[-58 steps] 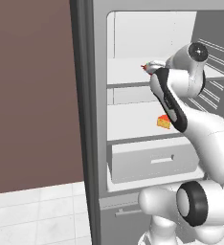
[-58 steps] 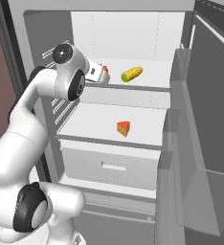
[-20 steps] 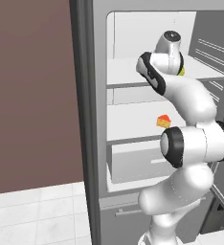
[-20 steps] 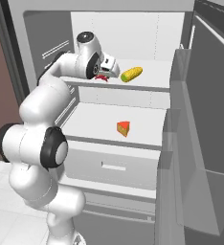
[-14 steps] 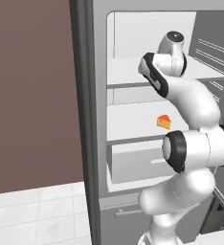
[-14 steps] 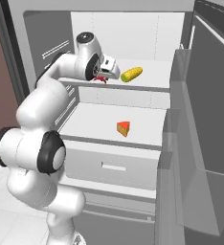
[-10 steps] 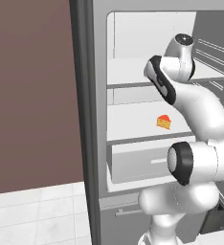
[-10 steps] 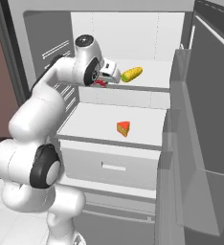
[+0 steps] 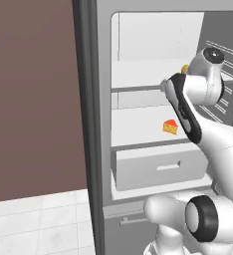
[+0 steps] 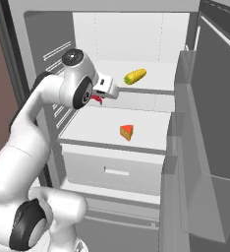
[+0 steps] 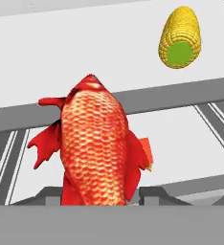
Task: Take the cheese, fish, and corn from the fridge and place them on the plate on the dining counter to create an appetizer plate.
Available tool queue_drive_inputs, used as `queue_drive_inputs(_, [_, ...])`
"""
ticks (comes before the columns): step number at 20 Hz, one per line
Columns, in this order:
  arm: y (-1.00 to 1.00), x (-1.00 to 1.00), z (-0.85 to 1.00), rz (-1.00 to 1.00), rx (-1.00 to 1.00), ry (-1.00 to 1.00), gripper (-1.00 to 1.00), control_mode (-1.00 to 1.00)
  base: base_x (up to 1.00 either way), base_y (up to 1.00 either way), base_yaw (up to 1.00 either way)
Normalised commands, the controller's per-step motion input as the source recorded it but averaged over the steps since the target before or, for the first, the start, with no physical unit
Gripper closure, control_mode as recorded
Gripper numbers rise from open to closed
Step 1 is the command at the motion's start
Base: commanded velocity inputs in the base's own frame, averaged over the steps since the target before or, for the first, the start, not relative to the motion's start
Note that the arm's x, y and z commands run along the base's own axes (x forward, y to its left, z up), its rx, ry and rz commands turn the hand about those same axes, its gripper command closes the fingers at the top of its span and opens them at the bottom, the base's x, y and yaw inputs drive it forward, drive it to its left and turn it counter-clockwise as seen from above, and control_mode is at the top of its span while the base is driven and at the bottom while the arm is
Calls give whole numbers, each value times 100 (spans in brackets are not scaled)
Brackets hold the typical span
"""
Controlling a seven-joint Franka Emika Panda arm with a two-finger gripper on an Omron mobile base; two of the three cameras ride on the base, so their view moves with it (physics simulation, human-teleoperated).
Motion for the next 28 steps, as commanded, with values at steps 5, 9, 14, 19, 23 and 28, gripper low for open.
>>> queue_drive_inputs(5, [0,-100,0,4,-1,-4,100,-100,0,0,0])
queue_drive_inputs(9, [1,-25,0,2,-1,0,100,100,-75,12,8])
queue_drive_inputs(14, [0,0,0,0,0,0,100,100,-100,29,13])
queue_drive_inputs(19, [0,0,0,0,0,0,100,100,-79,44,32])
queue_drive_inputs(23, [0,0,0,0,0,0,100,100,-41,60,61])
queue_drive_inputs(28, [0,0,0,0,0,0,100,100,-19,54,81])
